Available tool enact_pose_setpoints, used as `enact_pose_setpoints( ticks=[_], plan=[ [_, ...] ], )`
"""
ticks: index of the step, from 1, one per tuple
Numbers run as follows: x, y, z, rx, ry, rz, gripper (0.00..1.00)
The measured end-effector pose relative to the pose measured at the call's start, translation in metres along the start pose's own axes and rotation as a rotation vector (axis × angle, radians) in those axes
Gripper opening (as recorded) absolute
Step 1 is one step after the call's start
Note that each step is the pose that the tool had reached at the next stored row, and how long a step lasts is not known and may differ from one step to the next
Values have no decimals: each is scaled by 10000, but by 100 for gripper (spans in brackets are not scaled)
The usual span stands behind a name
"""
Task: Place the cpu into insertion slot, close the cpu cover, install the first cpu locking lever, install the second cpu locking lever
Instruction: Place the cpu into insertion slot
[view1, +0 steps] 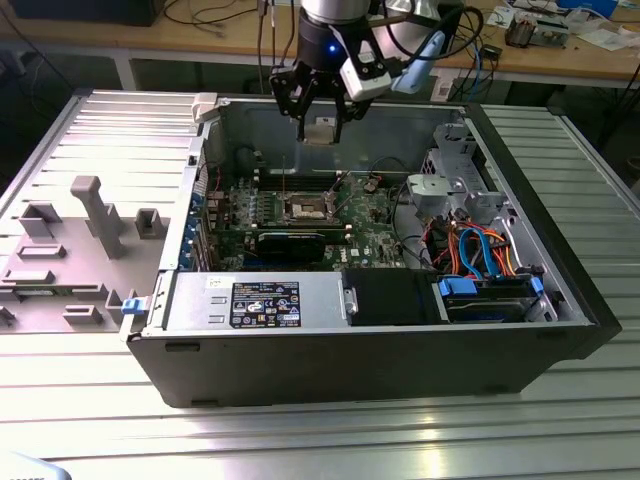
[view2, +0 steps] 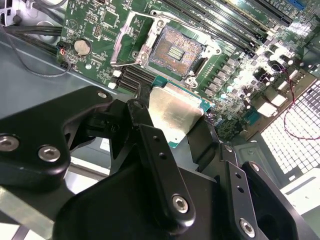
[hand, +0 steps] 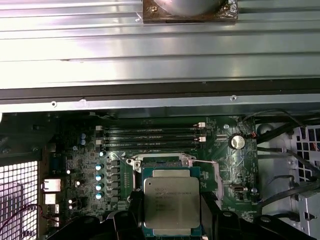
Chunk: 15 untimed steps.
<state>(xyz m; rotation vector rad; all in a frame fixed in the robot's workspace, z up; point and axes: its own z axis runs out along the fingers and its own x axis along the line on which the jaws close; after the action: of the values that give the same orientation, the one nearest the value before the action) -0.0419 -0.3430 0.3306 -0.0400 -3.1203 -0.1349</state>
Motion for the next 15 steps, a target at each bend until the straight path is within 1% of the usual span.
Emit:
enact_pose_setpoints(
  ticks=[6,8,9,15],
  plan=[
    [4,-2,18,-1,-1,7,55],
    [4,-2,26,-6,-28,330,55],
    [4,-3,27,-7,-33,388,55],
    [4,-3,29,-9,-43,501,55]
  ],
)
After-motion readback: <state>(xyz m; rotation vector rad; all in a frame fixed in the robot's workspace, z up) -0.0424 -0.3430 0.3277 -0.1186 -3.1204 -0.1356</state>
